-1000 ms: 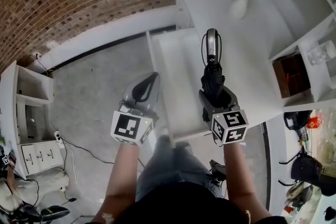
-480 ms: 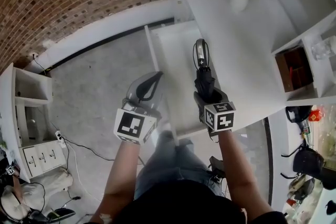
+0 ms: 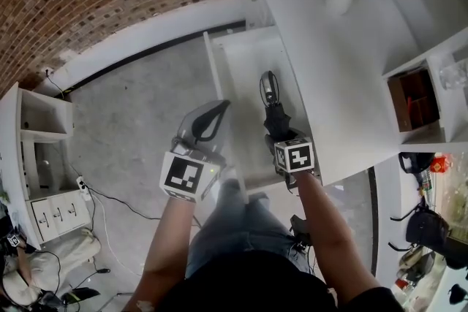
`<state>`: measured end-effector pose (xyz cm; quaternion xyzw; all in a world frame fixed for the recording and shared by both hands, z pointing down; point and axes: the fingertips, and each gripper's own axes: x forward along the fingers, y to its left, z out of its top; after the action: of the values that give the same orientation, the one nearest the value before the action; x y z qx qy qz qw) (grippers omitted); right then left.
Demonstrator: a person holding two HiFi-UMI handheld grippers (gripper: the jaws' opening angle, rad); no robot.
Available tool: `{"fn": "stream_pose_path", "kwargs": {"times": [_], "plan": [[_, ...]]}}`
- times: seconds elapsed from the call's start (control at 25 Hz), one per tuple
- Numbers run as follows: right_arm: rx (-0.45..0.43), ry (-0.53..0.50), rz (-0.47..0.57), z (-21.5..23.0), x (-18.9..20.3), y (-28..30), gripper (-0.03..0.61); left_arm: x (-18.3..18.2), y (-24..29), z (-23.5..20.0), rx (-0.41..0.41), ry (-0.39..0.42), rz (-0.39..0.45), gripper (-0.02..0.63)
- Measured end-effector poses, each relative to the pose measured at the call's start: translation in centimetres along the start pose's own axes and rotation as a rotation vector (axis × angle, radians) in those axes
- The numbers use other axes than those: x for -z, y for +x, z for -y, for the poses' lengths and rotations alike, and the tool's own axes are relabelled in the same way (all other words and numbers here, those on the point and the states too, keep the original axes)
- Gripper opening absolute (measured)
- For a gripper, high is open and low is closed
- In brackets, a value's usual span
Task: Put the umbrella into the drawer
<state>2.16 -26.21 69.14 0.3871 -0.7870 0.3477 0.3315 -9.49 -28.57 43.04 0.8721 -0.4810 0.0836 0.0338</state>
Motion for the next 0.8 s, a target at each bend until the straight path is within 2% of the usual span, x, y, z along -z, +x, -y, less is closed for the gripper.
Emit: {"fn": "stream_pose_path", "kwargs": {"times": [0.28, 0.8], "plan": [[0.052, 0.031, -0.127, 1.8, 3.0, 2.4, 0.264, 1.4, -0.3, -0.6, -0.022, -0.012, -0.034, -0.002], [0.274, 0.347, -0.126, 6.6, 5.6, 3.1, 0.267, 3.1, -0.8, -0.9, -0.019, -0.028, -0.086, -0.002]]}}
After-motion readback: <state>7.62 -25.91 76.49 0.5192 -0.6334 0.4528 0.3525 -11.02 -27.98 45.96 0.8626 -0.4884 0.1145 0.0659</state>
